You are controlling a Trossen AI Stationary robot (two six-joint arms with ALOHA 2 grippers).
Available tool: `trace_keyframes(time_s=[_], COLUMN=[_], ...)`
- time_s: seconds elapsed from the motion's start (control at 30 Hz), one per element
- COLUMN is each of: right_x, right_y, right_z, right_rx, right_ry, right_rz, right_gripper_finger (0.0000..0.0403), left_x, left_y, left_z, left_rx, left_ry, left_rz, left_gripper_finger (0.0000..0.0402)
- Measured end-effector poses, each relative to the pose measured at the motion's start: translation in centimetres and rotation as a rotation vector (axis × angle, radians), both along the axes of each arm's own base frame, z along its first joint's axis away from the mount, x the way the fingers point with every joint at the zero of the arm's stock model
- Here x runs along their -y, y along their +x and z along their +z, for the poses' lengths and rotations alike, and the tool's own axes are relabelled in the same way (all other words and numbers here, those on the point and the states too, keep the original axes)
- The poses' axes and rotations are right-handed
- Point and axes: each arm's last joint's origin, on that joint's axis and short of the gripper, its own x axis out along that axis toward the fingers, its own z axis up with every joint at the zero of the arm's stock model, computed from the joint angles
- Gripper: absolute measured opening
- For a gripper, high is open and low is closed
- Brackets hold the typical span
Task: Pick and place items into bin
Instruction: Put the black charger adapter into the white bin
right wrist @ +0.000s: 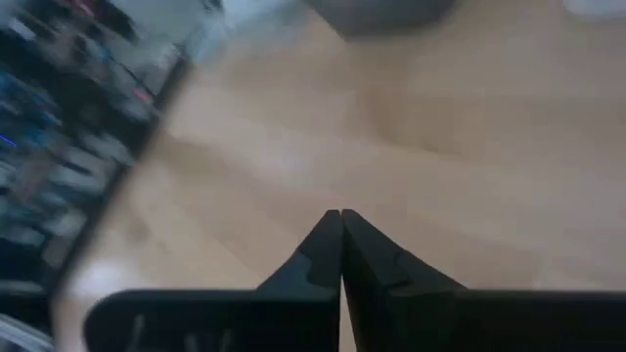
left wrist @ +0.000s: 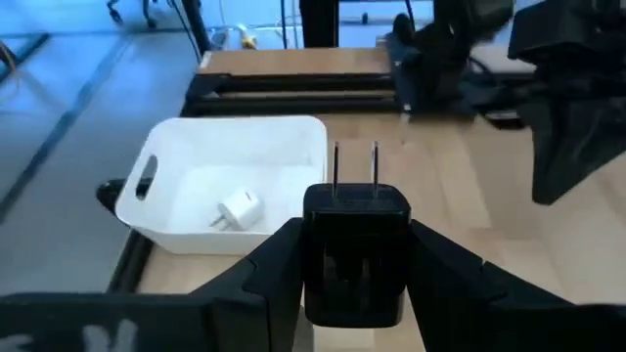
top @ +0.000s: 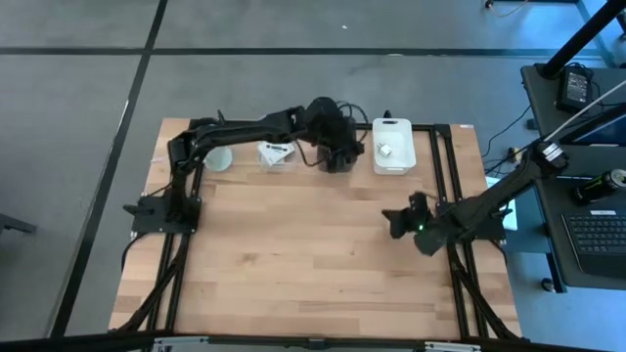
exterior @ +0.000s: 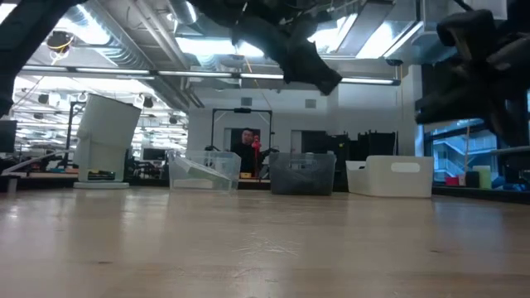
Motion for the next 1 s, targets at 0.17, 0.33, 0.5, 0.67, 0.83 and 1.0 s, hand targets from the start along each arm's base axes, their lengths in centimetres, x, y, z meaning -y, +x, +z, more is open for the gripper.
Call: trace_keyframes(time_s=[0.17,0.33,0.5,0.67,0.83,1.0], right_x=[1.9,3.7,5.1,6.2,6.8,7.3], right_y=[-0.1,0.9,2.2,3.9,5.2,5.9], right_z=[2.3,6.6,10.6,13.4,15.7,16.9], right_rx=[0.117,0.071,-0.065,-0.341,-0.598,-0.705], right_ry=[-0.103,-0.381,-0.644,-0.832,-0.957,-1.026], right_rz=[0.017,0.063,0.081,0.135,0.235,0.276], right_gripper_finger=[0.0014,0.0021,0.0022,0.0030,0.0085,0.0172], left_x=[-1.9,-3.7,-5.1,-5.4,-4.9,-4.0], left_y=[0.4,0.1,-0.5,-0.6,-0.4,0.3], left_z=[-0.6,0.0,0.3,0.5,0.5,1.0], left_rx=[0.065,0.149,0.178,0.180,0.170,0.209], left_ry=[-0.156,-0.369,-0.600,-0.755,-0.839,-0.877], left_rz=[-0.006,0.081,0.115,0.178,0.208,0.191], left_gripper_finger=[0.0146,0.0149,0.0149,0.0149,0.0149,0.0149])
